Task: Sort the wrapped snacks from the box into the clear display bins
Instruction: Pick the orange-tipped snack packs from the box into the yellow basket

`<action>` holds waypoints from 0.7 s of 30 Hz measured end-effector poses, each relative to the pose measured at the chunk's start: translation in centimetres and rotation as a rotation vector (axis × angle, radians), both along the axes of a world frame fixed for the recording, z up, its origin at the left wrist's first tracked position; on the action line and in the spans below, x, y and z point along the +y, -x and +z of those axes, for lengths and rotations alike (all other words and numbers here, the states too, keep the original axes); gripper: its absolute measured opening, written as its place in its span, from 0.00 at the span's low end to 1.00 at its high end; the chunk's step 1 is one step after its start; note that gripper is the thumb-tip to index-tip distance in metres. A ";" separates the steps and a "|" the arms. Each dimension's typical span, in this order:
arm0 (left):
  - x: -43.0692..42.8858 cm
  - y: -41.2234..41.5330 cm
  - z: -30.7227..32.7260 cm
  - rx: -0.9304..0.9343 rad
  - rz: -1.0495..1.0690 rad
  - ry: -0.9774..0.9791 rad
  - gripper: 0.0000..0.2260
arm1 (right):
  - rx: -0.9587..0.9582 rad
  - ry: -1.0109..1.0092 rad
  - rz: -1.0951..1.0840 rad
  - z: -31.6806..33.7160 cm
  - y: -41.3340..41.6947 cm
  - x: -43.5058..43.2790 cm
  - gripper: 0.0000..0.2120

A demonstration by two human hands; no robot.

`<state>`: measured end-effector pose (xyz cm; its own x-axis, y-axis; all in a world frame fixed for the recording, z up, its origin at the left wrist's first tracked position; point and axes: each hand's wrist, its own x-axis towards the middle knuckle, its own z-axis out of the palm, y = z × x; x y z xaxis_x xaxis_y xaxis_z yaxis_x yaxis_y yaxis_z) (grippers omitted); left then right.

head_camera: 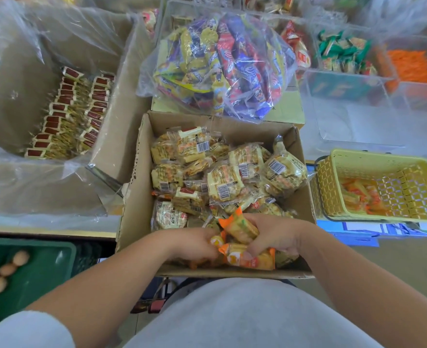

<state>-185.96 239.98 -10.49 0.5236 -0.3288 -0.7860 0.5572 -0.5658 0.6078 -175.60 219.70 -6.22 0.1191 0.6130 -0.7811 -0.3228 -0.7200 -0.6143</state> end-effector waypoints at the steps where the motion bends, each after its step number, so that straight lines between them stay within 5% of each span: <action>1: -0.2 -0.4 0.0 -0.009 -0.058 -0.045 0.28 | -0.017 -0.006 -0.048 0.2 -0.2 -0.4 0.30; 5: -0.8 -1.9 -0.5 -0.032 -0.240 -0.181 0.31 | -0.064 -0.041 -0.217 1.3 -0.6 -2.3 0.34; 12: -1.4 -3.0 -1.2 -0.087 -0.313 -0.266 0.12 | -0.003 -0.280 -0.585 1.7 -0.1 -6.0 0.38; 16: -0.5 -2.9 0.2 -0.096 -0.144 -0.194 0.20 | 0.028 -0.413 -0.725 2.2 -0.3 -7.7 0.30; 21: 0.2 -3.4 4.9 -0.174 0.357 0.121 0.22 | 0.048 -0.541 -0.857 2.6 -1.4 -10.4 0.26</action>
